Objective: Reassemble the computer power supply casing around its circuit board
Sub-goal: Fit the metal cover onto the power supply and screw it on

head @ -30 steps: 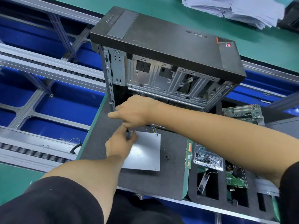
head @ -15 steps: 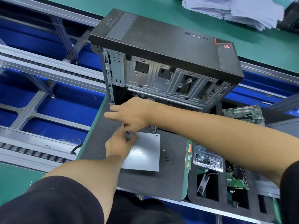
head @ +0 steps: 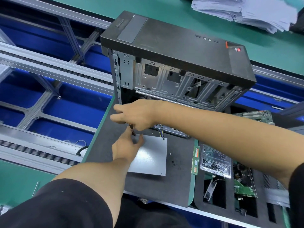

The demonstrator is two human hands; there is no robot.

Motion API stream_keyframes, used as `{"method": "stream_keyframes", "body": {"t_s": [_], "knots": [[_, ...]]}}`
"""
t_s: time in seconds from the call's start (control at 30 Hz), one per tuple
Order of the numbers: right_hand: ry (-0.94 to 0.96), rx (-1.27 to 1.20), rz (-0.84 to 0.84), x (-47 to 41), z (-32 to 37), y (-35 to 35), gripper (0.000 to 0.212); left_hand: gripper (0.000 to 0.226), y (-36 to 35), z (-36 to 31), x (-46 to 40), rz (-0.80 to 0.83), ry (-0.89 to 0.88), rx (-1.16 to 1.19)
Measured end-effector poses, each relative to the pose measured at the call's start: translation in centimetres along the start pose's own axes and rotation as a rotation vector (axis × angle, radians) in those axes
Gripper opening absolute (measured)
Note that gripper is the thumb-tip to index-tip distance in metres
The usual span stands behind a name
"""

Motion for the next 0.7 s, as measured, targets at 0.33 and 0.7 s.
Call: {"method": "stream_keyframes", "body": {"t_s": [0.33,0.7], "knots": [[-0.017,0.107,-0.078,-0.39,-0.62,-0.94,0.021,0.033,0.02,-0.1,0.03,-0.012,0.005,-0.027],[0.06,0.172,-0.076,-0.77,0.14,-0.67,0.014,0.033,-0.2,0.32,0.14,-0.006,0.037,-0.023]]}}
Point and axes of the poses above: each hand's wrist, its own x-axis away from the middle knuckle, its own y-axis out of the back of the hand, z = x × y, the point moved 5 cm from there along -x, towards the middle knuckle, and after that the axes turned 13 degrees about -z, right-handed, at the moved point
